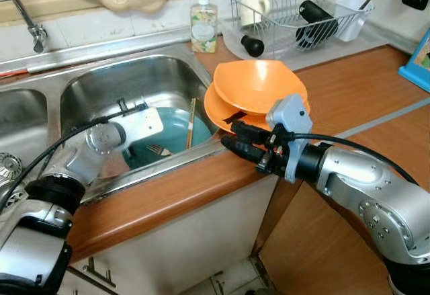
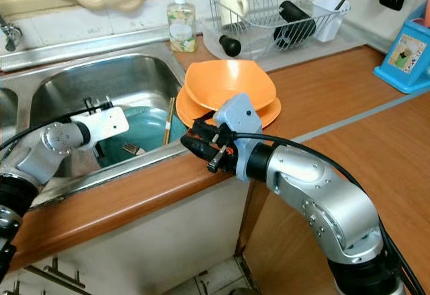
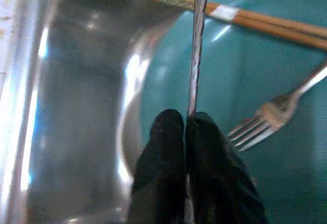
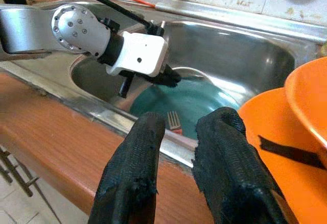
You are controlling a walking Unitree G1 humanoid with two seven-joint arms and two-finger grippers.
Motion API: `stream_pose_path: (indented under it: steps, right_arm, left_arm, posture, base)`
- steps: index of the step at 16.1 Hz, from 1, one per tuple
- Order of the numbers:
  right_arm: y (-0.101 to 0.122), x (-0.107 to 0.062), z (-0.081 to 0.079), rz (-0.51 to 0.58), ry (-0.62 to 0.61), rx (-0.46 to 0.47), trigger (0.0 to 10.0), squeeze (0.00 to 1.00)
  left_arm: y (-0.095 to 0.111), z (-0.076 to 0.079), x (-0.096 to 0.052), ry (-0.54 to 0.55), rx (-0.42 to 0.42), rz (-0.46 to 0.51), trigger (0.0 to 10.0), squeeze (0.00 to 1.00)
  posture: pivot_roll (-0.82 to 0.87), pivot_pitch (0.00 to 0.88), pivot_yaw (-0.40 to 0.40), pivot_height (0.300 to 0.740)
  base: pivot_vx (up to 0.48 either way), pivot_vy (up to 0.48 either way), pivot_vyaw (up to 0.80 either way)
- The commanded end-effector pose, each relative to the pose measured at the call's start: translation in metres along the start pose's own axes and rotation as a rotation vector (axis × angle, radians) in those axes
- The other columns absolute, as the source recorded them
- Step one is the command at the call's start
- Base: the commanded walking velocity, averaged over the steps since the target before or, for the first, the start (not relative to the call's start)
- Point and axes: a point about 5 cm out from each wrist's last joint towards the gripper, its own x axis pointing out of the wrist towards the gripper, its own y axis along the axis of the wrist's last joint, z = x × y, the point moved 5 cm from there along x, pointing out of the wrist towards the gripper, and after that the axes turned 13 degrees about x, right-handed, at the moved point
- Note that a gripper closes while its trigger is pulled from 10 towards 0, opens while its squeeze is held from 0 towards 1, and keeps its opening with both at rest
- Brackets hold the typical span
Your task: Kitchen organization
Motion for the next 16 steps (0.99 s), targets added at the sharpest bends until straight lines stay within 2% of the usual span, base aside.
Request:
stream_pose_path:
  steps: [1, 6, 8, 9, 10, 11, 13, 14, 16]
  right_arm:
    - [0.003, 0.0, -0.005, 0.003, 0.017, -0.031, 10.0, 0.0]
    - [0.006, 0.0, 0.0, 0.017, -0.01, -0.035, 10.0, 0.0]
    - [0.013, -0.001, 0.007, 0.045, -0.042, -0.039, 10.0, 0.0]
    - [0.022, -0.002, 0.018, 0.084, -0.101, -0.033, 10.0, 0.0]
    - [0.032, -0.004, 0.04, 0.121, -0.209, 0.006, 10.0, 1.0]
    - [0.035, -0.006, 0.047, 0.127, -0.238, 0.012, 10.0, 1.0]
    - [0.046, -0.017, 0.079, 0.17, -0.383, 0.041, 10.0, 1.0]
    - [0.049, -0.02, 0.087, 0.182, -0.418, 0.054, 10.0, 1.0]
    - [0.055, -0.037, 0.127, 0.226, -0.608, 0.191, 10.0, 1.0]
  left_arm:
    - [0.003, -0.005, 0.0, -0.003, -0.001, 0.008, 10.0, 1.0]
    - [0.001, -0.001, 0.0, -0.029, -0.011, 0.006, 10.0, 1.0]
    - [0.001, -0.001, -0.001, -0.021, -0.031, 0.016, 10.0, 1.0]
    - [0.004, -0.008, -0.001, 0.04, -0.068, 0.041, 10.0, 1.0]
    - [0.007, -0.019, -0.004, 0.133, -0.122, 0.073, 10.0, 0.31]
    - [0.007, -0.021, -0.005, 0.153, -0.135, 0.08, 10.0, 0.0]
    - [0.009, -0.026, -0.012, 0.231, -0.223, 0.128, 10.0, 0.0]
    - [0.011, -0.027, -0.014, 0.244, -0.249, 0.148, 10.0, 0.0]
    - [0.026, -0.033, -0.026, 0.288, -0.367, 0.276, 10.0, 0.0]
  posture:
    - [-0.15, 0.0, 0.041, 0.74]
    - [-0.15, 0.0, 0.039, 0.74]
    - [-0.15, 0.0, 0.039, 0.74]
    - [-0.15, 0.0, 0.042, 0.74]
    - [-0.14, 0.0, 0.041, 0.74]
    - [-0.14, 0.0, 0.037, 0.74]
    - [-0.13, 0.0, 0.024, 0.74]
    - [-0.13, 0.0, 0.023, 0.74]
    - [-0.13, 0.0, 0.016, 0.74]
  base:
    - [0.0, 0.0, 0.0]
    - [0.0, 0.0, 0.0]
    - [0.0, 0.0, 0.0]
    - [0.0, 0.0, 0.0]
    - [0.0, 0.0, 0.0]
    - [0.0, 0.0, 0.0]
    - [0.0, 0.0, 0.0]
    - [0.0, 0.0, 0.0]
    - [0.0, 0.0, 0.0]
